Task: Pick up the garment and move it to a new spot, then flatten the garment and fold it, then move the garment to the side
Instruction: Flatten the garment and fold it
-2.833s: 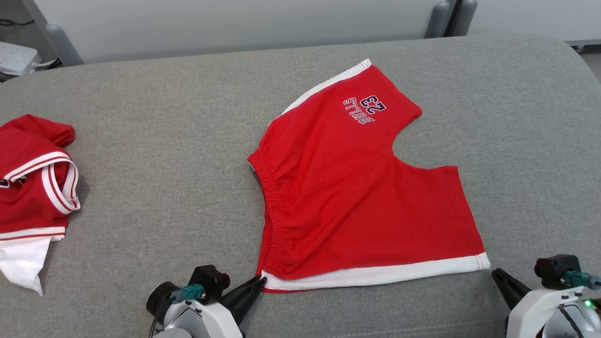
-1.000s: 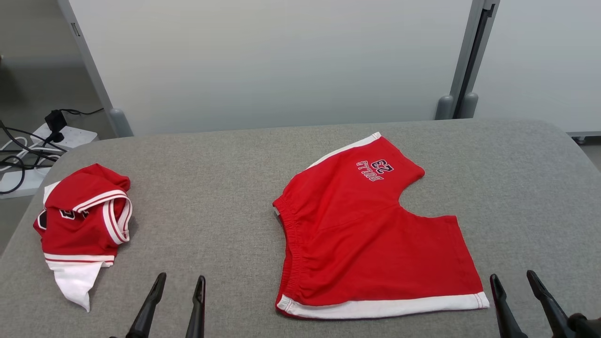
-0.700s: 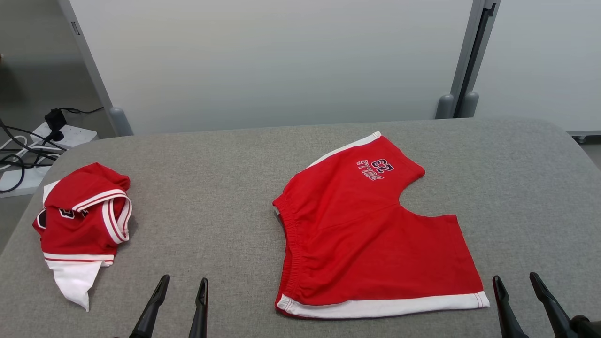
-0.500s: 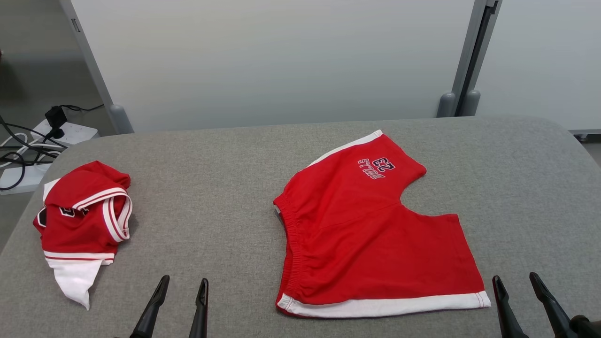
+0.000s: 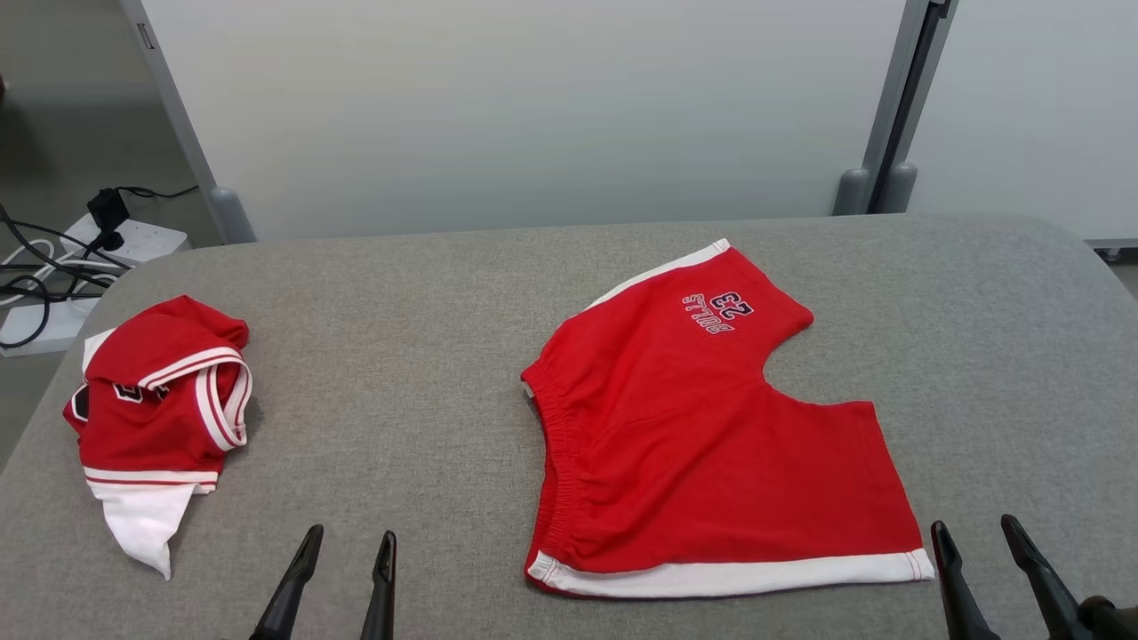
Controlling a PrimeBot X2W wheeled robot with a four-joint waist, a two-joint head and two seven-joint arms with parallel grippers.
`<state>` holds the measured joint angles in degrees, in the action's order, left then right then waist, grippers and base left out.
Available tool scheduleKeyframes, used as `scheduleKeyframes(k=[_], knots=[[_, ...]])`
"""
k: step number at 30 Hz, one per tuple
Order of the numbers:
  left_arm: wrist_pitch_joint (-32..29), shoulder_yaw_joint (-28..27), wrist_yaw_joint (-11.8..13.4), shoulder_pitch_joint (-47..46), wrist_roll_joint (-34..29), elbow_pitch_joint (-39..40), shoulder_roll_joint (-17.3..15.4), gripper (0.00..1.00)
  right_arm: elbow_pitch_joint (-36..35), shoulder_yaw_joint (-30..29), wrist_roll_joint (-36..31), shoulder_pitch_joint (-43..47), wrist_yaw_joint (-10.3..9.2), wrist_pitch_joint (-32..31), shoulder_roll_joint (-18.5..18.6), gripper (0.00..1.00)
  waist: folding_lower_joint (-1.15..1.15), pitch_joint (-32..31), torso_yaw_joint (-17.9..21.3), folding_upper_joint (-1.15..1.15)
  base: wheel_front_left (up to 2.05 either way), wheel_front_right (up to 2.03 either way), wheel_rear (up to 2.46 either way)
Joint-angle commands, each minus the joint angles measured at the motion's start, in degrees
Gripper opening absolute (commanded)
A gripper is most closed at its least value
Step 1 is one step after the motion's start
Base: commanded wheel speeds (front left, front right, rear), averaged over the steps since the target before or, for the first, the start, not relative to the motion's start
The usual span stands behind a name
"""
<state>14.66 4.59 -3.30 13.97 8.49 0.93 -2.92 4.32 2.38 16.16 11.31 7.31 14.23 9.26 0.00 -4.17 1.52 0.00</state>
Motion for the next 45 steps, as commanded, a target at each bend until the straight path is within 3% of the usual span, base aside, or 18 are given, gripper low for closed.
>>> scheduleKeyframes(k=[1,10,15,28,37,38,40,41,42,43,44,45], knots=[[0.3,-1.7,-0.3,-2.2,-0.6,1.0,0.0,1.0,-1.8,1.2,0.2,-1.0,0.18,0.8,1.0,1.0,0.0,0.2,0.0,0.0,0.0,0.0,0.0],[0.3,2.5,-2.7,-7.4,-0.9,-3.5,0.0,1.0,-1.8,1.1,-0.1,-1.9,0.18,0.8,0.7,1.0,0.0,3.1,0.0,0.0,0.0,0.0,0.0],[0.3,7.0,-3.7,-10.8,-3.1,-10.1,-0.2,1.0,-1.7,1.8,-0.1,-3.0,0.18,0.8,0.7,1.0,0.0,4.4,0.7,0.0,0.0,0.0,0.0],[0.3,18.4,-4.2,-22.2,-3.3,-29.7,-3.7,1.0,-2.0,2.8,-0.5,-5.4,0.18,0.8,1.2,1.0,0.0,8.8,3.3,0.0,0.0,0.0,0.0],[0.3,21.2,-4.2,-26.8,-2.6,-33.6,-5.0,1.0,-2.2,2.6,-0.9,-6.2,0.18,0.8,0.8,1.0,0.0,11.0,4.4,0.0,0.0,0.0,0.0],[0.3,21.5,-4.2,-27.0,-2.6,-33.8,-5.2,0.84,-2.2,2.7,-0.9,-6.4,0.18,0.8,0.8,1.0,0.0,11.1,4.4,0.0,0.0,0.0,0.0],[0.3,21.7,-4.2,-27.4,-2.3,-34.4,-5.4,0.72,-2.1,2.8,-1.0,-6.6,0.18,0.8,0.7,1.0,0.0,11.4,4.5,0.0,0.0,0.0,0.0],[0.3,21.7,-4.2,-27.4,-2.3,-34.4,-5.4,0.72,-2.1,2.8,-1.0,-6.6,0.18,0.8,0.7,1.0,0.0,11.4,4.5,0.0,0.0,0.0,0.0],[0.3,21.9,-4.2,-27.6,-2.2,-34.7,-5.4,0.44,-2.1,2.8,-1.1,-6.7,0.18,0.8,0.7,1.0,0.0,11.5,4.5,0.0,0.0,0.0,0.0],[0.3,22.2,-4.2,-27.8,-2.0,-34.8,-5.4,0.25,-2.1,2.7,-1.1,-6.9,0.18,0.8,0.7,1.0,0.0,11.6,4.5,0.0,0.0,0.0,0.0],[0.3,22.6,-4.2,-28.1,-1.8,-34.9,-5.5,0.18,-2.1,2.7,-1.1,-7.0,0.18,0.8,0.7,1.0,0.0,11.7,4.4,0.0,0.0,0.0,0.0],[0.3,23.1,-4.2,-28.3,-1.7,-34.9,-5.6,0.0,-2.1,2.7,-1.2,-7.1,0.18,0.8,0.8,1.0,0.0,11.8,4.4,0.0,0.0,0.0,0.0]])
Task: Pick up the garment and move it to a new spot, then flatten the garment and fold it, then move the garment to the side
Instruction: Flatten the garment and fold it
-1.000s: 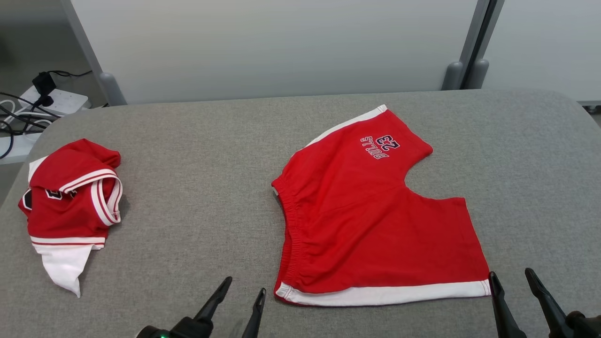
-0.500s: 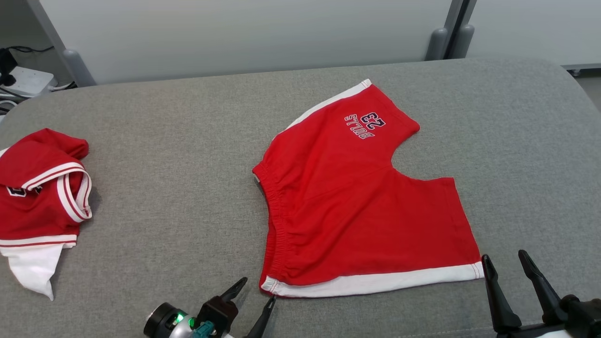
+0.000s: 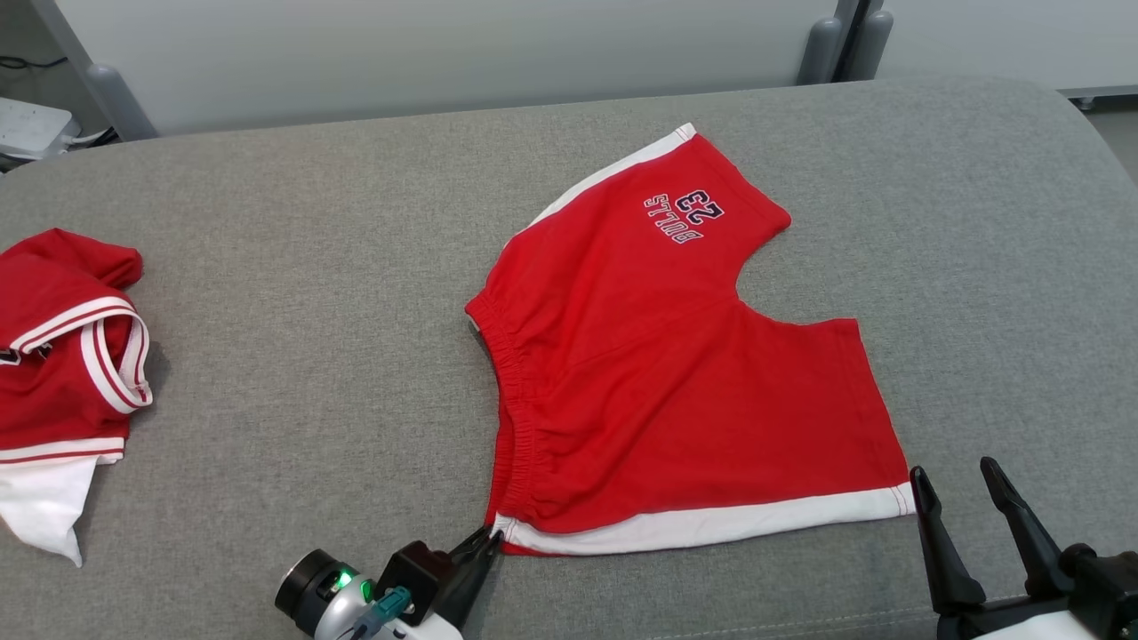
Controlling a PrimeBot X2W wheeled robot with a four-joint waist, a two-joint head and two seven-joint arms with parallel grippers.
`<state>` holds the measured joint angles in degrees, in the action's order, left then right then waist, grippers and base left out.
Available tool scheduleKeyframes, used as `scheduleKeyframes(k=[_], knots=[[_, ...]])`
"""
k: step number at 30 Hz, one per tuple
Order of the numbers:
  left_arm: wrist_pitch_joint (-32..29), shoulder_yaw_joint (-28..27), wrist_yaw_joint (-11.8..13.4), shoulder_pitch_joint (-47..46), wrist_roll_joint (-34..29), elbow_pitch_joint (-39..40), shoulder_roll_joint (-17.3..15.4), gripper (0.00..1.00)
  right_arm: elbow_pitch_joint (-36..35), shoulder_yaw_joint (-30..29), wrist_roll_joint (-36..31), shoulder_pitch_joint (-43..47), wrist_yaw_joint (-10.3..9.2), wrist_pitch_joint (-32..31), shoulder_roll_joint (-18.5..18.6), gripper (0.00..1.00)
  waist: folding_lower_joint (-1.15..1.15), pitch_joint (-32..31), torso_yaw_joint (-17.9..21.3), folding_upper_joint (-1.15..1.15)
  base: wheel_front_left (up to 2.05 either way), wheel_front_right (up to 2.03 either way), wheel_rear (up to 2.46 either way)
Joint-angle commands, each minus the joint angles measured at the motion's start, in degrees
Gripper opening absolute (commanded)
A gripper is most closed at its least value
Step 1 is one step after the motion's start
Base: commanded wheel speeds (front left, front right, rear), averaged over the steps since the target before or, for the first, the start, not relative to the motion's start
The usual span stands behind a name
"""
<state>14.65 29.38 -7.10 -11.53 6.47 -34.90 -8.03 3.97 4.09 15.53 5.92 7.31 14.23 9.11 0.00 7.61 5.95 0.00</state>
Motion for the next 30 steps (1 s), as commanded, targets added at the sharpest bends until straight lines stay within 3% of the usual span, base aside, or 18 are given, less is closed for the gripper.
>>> scheduleKeyframes(k=[1,7,19,30], knots=[[0.3,-1.3,-0.4,-3.0,0.7,0.9,-0.6,0.0,-1.8,1.0,-0.6,-1.9,0.18,0.8,0.9,1.0,0.0,0.1,-0.1,0.0,0.0,0.0,0.0],[0.3,0.9,-0.4,-3.6,2.7,1.4,-1.5,0.0,0.4,0.9,0.4,-2.3,0.18,0.8,1.0,1.0,0.0,0.5,-0.4,0.0,0.0,0.0,0.0],[0.3,-0.4,-0.4,-1.9,4.3,5.2,-4.9,0.0,18.7,4.8,9.4,-8.2,0.18,0.8,3.3,1.0,0.0,2.0,-2.1,0.0,0.0,0.0,0.0],[0.3,-0.4,-0.4,-2.8,4.7,6.0,-4.2,0.0,25.9,8.4,11.9,-11.3,0.18,0.8,3.0,1.0,0.0,2.6,-4.1,0.0,0.0,0.0,0.0]])
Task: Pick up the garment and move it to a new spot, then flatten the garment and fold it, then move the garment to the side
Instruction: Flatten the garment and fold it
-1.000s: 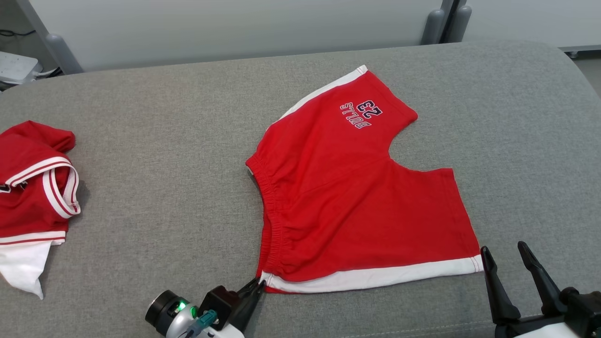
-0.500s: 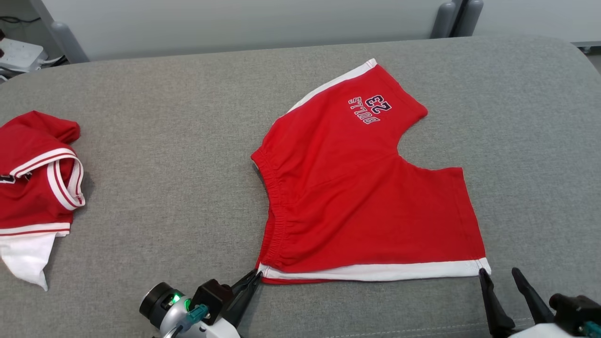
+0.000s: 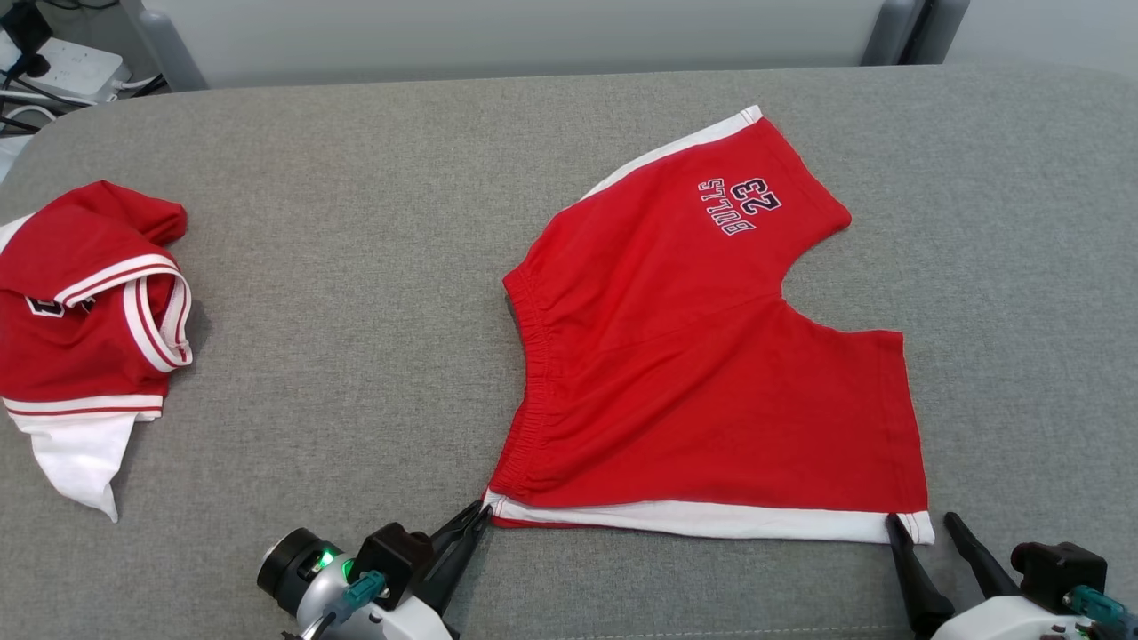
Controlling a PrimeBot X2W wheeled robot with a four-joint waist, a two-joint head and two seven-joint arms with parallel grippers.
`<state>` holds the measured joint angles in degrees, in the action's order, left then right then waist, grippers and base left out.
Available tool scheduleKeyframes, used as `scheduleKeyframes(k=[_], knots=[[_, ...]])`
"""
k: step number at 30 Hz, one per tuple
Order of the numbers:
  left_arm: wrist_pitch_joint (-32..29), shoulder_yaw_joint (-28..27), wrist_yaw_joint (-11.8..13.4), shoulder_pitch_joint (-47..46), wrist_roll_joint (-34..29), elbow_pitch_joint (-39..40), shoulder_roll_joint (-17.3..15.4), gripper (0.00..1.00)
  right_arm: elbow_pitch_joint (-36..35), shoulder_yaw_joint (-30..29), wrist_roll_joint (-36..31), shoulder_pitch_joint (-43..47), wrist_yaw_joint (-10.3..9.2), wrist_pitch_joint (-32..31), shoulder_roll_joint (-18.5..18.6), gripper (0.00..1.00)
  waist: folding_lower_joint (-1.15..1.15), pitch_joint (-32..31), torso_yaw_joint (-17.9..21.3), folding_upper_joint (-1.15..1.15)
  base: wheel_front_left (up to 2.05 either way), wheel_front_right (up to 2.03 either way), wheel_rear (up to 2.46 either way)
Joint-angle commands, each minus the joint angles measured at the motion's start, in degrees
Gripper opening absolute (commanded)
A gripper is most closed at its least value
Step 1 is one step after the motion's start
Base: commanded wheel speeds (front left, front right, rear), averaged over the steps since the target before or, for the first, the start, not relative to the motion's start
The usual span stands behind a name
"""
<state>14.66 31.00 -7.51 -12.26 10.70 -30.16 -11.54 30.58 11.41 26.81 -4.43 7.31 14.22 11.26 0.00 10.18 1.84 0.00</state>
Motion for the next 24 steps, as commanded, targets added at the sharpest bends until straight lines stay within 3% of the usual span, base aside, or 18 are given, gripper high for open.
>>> scheduleKeyframes(k=[1,2,5,7,10,11,13,15,16,24], knots=[[0.3,-2.0,0.0,-2.0,0.5,1.3,-0.7,0.0,-0.4,1.3,0.7,-0.9,0.18,0.8,0.8,0.87,0.0,0.1,0.0,0.0,0.0,0.0,0.0],[0.3,-2.1,0.0,-2.0,0.5,1.4,-0.6,0.0,-0.1,1.5,0.8,-0.9,0.18,0.8,0.8,0.73,0.0,0.1,0.0,0.0,0.0,0.0,0.0],[0.3,-2.1,0.0,-2.1,0.4,1.5,-0.6,0.0,0.7,1.4,1.0,-1.0,0.18,0.8,0.7,0.76,0.0,0.1,0.0,0.0,0.0,0.0,0.0],[0.3,-2.3,0.0,-2.0,0.4,1.5,-0.7,0.0,0.9,1.2,0.9,-1.0,0.18,0.8,0.5,0.5,0.0,0.0,0.1,0.0,0.0,0.0,0.0],[0.3,-2.4,0.0,-2.0,0.4,1.5,-0.7,0.0,1.2,1.3,1.0,-0.9,0.18,0.8,0.2,0.45,0.0,0.0,0.3,0.0,0.0,0.0,0.0],[0.3,-2.4,0.0,-2.0,0.5,1.5,-0.7,0.0,1.8,1.7,1.3,-0.9,0.18,0.8,0.1,0.35,0.0,-0.1,0.4,0.0,0.0,0.0,0.0],[0.3,-2.4,0.0,-2.0,0.5,1.6,-0.7,0.0,2.2,1.9,1.4,-1.0,0.18,0.8,0.0,0.32,0.0,-0.2,0.5,0.0,0.0,0.0,0.0],[0.3,-2.2,0.0,-1.9,0.7,1.7,-0.7,0.0,2.7,2.4,1.7,-1.3,0.18,0.8,0.1,0.07,0.0,-0.3,0.6,0.0,0.0,0.0,0.0],[0.3,-2.2,0.0,-1.9,0.7,1.7,-0.7,0.0,2.9,2.7,1.7,-1.5,0.18,0.8,0.2,0.0,0.0,-0.4,0.7,0.0,0.0,0.0,0.0],[0.3,-1.8,0.0,-0.9,1.2,3.1,-0.8,0.0,1.5,3.1,1.3,-1.1,0.18,0.8,2.0,0.0,0.0,-1.7,1.2,0.0,0.0,0.0,0.0]])
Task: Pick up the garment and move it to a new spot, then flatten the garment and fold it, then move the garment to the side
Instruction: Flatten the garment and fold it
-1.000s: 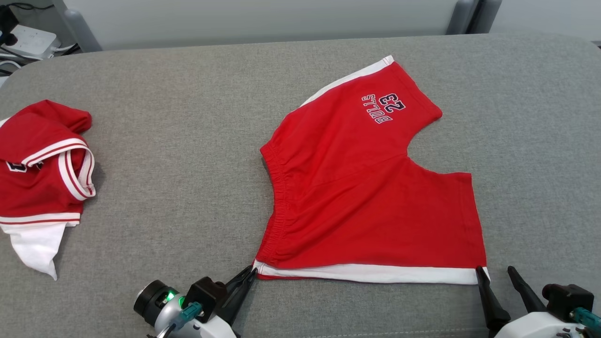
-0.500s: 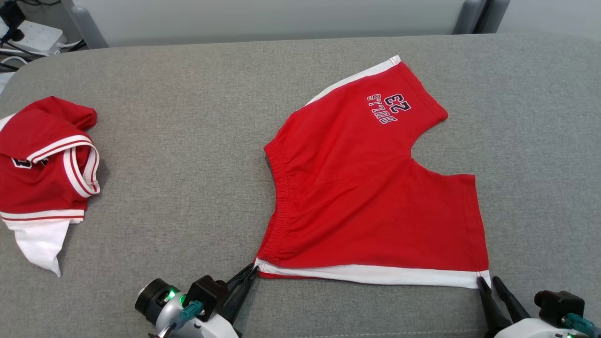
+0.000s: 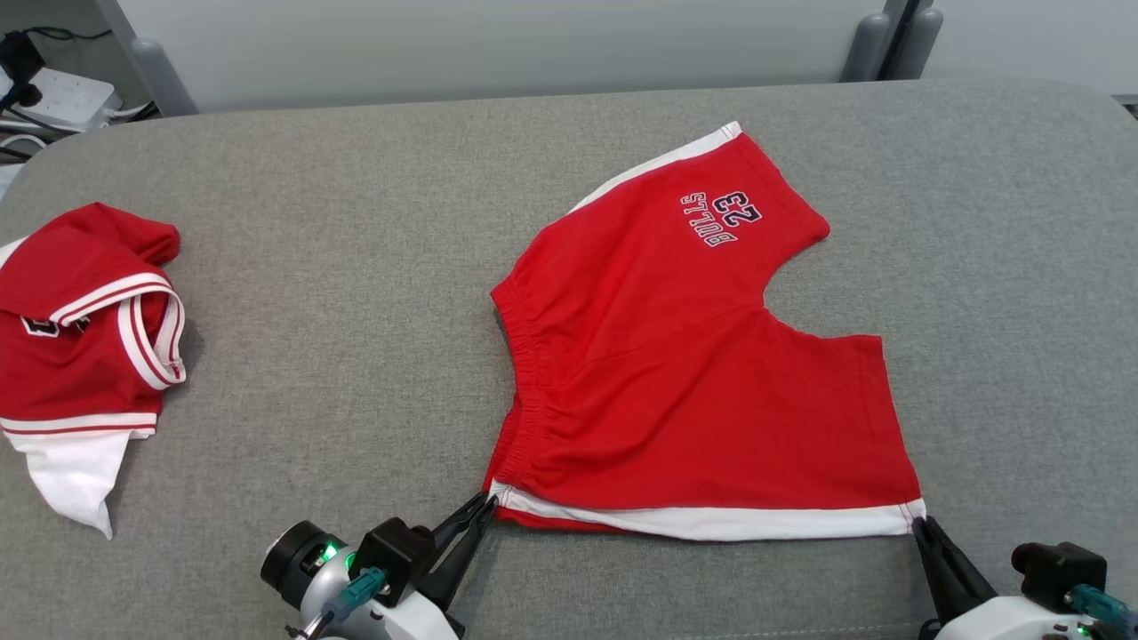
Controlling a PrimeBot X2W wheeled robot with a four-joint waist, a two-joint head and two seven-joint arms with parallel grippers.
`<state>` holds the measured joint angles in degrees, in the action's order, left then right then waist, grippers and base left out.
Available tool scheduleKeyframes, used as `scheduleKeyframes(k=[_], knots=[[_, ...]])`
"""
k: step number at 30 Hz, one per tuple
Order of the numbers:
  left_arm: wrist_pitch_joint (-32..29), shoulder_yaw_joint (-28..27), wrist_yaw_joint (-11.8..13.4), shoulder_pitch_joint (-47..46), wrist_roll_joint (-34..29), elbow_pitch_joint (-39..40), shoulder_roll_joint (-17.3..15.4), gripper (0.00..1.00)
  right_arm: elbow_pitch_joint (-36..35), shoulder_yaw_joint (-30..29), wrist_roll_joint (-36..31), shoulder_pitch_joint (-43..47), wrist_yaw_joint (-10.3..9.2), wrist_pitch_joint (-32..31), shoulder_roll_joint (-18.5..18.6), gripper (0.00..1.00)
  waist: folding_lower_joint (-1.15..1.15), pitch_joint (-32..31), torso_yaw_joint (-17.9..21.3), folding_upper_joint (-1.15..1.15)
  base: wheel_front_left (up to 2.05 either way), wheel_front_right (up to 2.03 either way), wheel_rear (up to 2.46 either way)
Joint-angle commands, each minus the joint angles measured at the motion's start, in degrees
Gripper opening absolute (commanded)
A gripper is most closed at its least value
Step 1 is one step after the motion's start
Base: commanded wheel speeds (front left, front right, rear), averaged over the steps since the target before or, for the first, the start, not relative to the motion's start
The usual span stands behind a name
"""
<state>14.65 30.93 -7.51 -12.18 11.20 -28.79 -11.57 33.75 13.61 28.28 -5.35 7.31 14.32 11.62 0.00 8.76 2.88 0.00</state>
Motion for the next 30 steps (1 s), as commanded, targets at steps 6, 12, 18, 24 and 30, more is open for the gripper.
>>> scheduleKeyframes(k=[6,12,18,24,30], knots=[[0.3,-2.9,0.1,2.8,1.2,7.7,-1.7,0.0,-8.7,-0.9,-2.0,4.5,0.18,0.7,4.0,0.0,0.0,-2.5,0.7,0.0,0.0,0.0,0.0],[-0.2,-3.0,1.2,8.9,1.6,15.1,-3.4,0.0,-17.1,-3.0,-3.3,12.2,0.18,0.7,6.4,0.0,0.0,-4.7,0.9,0.0,0.0,0.0,0.0],[-5.8,-2.5,2.1,13.6,2.7,25.7,-5.4,0.0,-27.1,-7.3,-5.3,20.1,0.18,-1.3,7.4,0.0,0.0,-5.1,0.5,0.0,0.0,0.0,0.0],[-11.4,-1.3,2.0,14.8,2.5,33.9,-7.8,0.0,-36.2,-11.3,-8.2,25.0,0.18,-7.6,6.5,0.0,0.0,-4.8,0.0,0.0,0.0,0.0,0.0],[-12.8,-0.9,1.4,12.4,4.7,34.6,-7.2,0.0,-36.9,-13.4,-10.9,21.1,0.18,-11.7,5.3,0.0,0.0,-3.7,-1.3,0.0,0.0,0.0,0.0]])
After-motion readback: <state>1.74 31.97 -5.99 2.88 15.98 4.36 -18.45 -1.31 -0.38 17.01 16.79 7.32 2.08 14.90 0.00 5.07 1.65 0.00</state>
